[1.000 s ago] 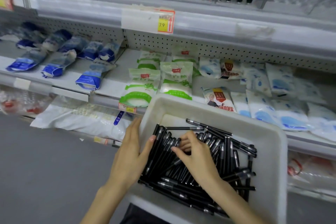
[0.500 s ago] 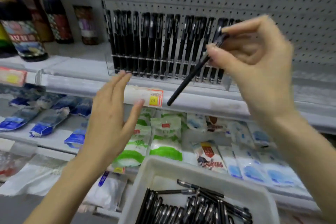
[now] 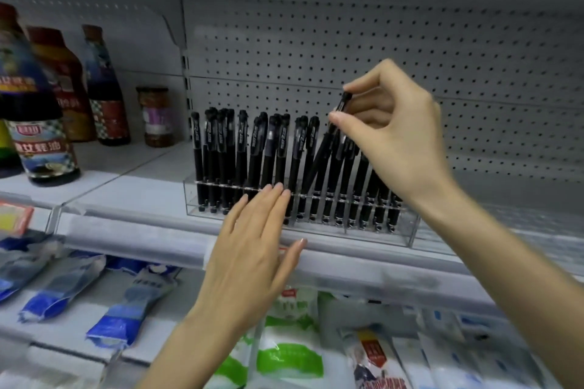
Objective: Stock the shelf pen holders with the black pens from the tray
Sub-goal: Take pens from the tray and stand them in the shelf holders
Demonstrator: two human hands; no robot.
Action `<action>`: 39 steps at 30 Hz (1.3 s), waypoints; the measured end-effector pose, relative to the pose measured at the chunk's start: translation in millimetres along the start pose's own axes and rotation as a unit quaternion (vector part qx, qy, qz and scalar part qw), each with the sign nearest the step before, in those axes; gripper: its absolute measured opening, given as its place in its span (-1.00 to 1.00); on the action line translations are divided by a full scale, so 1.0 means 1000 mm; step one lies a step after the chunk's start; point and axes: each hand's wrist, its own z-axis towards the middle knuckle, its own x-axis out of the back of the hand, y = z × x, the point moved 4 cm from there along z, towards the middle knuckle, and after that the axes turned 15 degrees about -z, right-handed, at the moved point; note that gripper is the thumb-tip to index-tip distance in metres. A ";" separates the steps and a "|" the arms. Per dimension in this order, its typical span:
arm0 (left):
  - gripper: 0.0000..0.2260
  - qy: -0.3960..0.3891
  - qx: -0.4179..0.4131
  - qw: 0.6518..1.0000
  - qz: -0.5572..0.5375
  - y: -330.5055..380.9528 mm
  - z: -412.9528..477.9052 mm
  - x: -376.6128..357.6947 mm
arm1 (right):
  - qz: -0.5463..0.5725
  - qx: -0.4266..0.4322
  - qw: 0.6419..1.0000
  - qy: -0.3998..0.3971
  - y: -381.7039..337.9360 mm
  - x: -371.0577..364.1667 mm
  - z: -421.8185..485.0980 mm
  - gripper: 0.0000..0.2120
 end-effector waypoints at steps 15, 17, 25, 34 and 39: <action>-0.47 0.015 -0.012 1.000 -0.021 -0.009 -0.003 -0.010 | -0.223 0.051 0.964 -0.132 -0.003 -0.033 0.022 -0.80; -0.47 0.013 -0.012 1.000 -0.024 -0.009 -0.003 -0.011 | -0.228 0.049 0.964 -0.127 -0.002 -0.032 0.023 -0.79; -0.47 0.011 -0.004 0.999 -0.049 -0.001 -0.004 0.000 | -0.188 0.053 0.977 -0.087 -0.010 -0.009 -0.001 -0.65; -0.46 -0.007 0.168 0.961 -0.219 0.025 -0.141 -0.014 | -0.075 -0.004 0.972 -0.223 0.015 -0.041 -0.189 -0.73; -0.41 -0.058 0.388 0.880 -0.266 0.020 -0.248 -0.038 | -0.160 -0.092 0.871 -0.455 0.049 -0.078 -0.352 -0.59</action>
